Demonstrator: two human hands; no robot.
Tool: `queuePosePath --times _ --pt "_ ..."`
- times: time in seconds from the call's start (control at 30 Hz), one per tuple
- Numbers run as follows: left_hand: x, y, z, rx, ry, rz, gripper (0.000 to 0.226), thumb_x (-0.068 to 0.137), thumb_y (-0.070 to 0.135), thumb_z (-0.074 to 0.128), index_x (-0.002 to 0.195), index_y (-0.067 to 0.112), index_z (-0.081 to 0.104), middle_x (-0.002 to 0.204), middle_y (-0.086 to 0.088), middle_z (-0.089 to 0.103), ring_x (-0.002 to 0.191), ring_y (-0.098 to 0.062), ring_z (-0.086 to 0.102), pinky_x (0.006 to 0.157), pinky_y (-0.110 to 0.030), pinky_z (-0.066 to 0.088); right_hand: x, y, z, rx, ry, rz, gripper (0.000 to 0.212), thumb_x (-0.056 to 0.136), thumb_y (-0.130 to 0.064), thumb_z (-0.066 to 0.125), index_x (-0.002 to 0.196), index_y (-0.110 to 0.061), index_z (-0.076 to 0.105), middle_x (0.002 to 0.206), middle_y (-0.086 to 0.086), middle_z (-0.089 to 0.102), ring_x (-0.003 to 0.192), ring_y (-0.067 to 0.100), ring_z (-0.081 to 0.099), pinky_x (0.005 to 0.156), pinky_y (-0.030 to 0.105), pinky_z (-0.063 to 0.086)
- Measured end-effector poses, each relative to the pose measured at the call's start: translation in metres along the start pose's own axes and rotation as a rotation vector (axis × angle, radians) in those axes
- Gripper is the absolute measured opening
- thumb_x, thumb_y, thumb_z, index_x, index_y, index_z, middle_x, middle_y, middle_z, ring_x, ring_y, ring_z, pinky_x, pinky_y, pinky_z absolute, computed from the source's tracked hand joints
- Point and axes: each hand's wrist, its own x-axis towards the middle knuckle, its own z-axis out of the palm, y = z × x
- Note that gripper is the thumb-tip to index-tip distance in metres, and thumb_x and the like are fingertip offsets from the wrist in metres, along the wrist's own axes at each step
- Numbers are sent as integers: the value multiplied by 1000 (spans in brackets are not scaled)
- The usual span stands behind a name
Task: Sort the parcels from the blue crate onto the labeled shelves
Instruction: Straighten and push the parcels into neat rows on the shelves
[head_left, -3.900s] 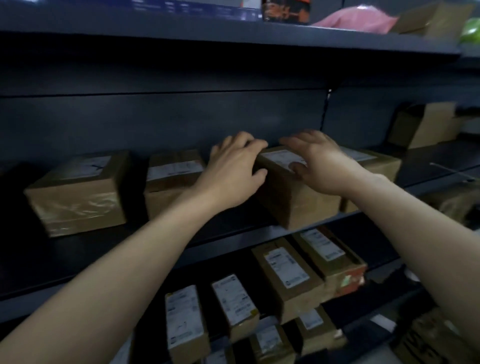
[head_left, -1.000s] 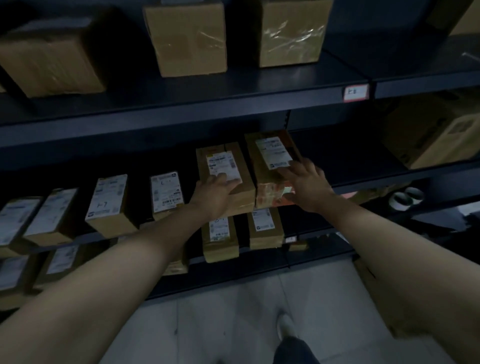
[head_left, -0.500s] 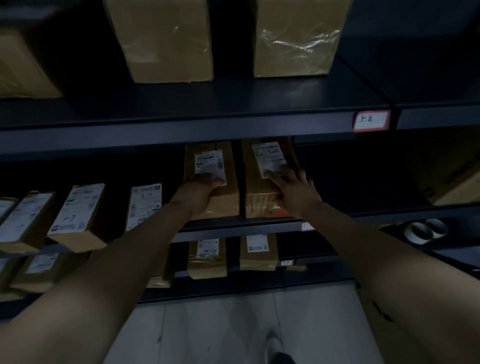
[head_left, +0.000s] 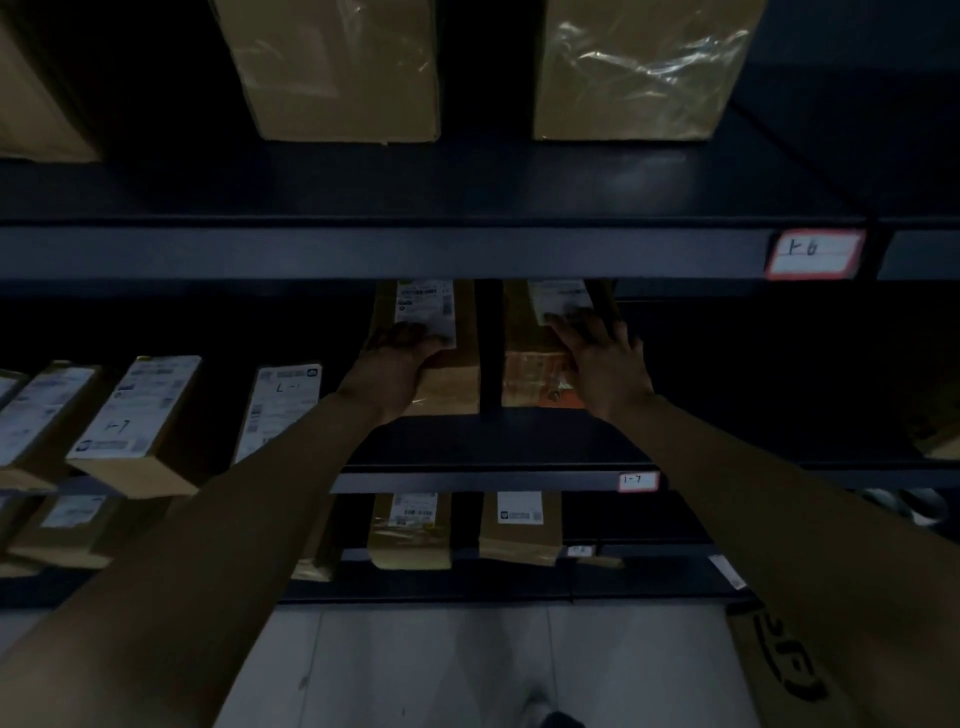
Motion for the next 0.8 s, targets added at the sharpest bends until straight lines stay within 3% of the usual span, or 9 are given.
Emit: queuePosePath --times 0.3,0.4,0.57,0.8 --pt "4 4 8 141 -10 -98 76 91 0 45 150 35 13 160 -4 11 147 -27 8 119 -43 8 2 1 3 -62 44 17 76 94 -29 56 153 -31 9 157 10 16 139 39 15 112 57 19" --pt "7 8 1 159 -48 -154 82 88 1 48 150 38 10 160 -5 8 146 -31 3 118 -49 3 0 0 -1 -48 18 24 78 93 -36 56 154 -30 8 157 12 13 140 40 13 114 57 16" --pt "3 14 -3 231 -101 -210 90 86 5 54 150 39 0 161 -7 -6 145 -35 -13 114 -56 -7 -17 -16 -8 -62 112 -13 70 95 -32 53 153 -21 16 156 14 21 140 37 19 115 54 12" --pt "-64 -19 -30 180 68 -110 65 87 11 52 148 16 29 154 -12 26 145 -32 9 116 -51 -4 -38 -114 -31 99 73 -259 70 94 -33 56 152 -19 20 158 9 20 139 32 21 114 46 15"
